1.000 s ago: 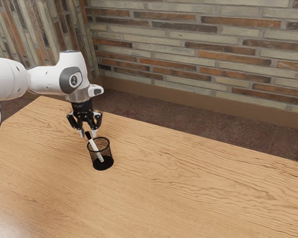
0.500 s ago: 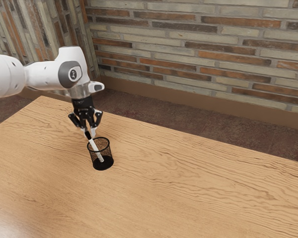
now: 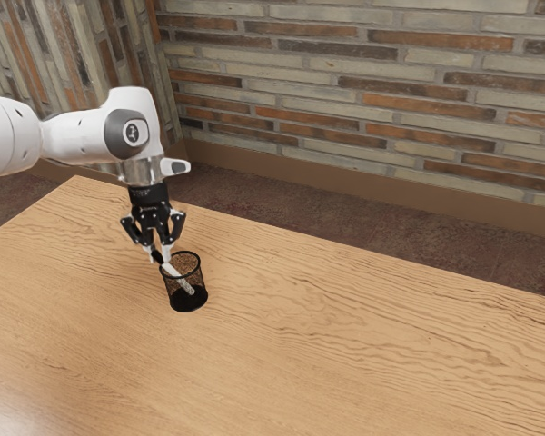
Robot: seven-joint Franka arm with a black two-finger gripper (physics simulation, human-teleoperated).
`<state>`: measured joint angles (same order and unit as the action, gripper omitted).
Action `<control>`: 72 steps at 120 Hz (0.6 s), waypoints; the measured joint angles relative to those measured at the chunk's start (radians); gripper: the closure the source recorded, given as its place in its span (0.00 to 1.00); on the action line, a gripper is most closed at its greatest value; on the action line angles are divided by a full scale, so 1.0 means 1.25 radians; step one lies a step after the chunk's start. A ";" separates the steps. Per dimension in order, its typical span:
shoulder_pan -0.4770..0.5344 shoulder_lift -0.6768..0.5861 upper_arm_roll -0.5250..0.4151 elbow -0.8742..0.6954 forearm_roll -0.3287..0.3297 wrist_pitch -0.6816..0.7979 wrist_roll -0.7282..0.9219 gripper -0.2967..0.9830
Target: Take the marker out of the pen holder and place it to the left of the pen holder.
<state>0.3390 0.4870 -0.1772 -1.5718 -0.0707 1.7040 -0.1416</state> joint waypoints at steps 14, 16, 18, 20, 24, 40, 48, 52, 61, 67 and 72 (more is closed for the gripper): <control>0.000 0.000 0.000 0.000 -0.004 -0.019 0.000 0.70; 0.000 0.000 0.000 0.000 -0.005 -0.022 0.000 0.70; 0.000 0.000 0.000 0.000 -0.005 -0.026 0.000 0.70; 0.000 0.000 0.000 0.000 -0.005 -0.029 0.000 0.70; 0.000 0.000 -0.001 0.000 -0.006 -0.037 0.000 0.70; 0.000 0.000 -0.007 0.000 -0.006 -0.059 0.000 0.73; 0.000 0.000 -0.008 0.001 -0.005 -0.065 -0.001 0.75; 0.000 0.000 -0.008 0.001 -0.004 -0.068 -0.001 0.75; 0.000 -0.015 -0.010 0.001 -0.002 -0.080 -0.002 0.77; 0.000 -0.034 -0.011 -0.011 0.000 -0.092 -0.003 0.79; 0.000 -0.059 -0.011 -0.032 0.001 -0.100 -0.003 0.79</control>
<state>0.3389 0.4134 -0.1913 -1.6114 -0.0691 1.5791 -0.1457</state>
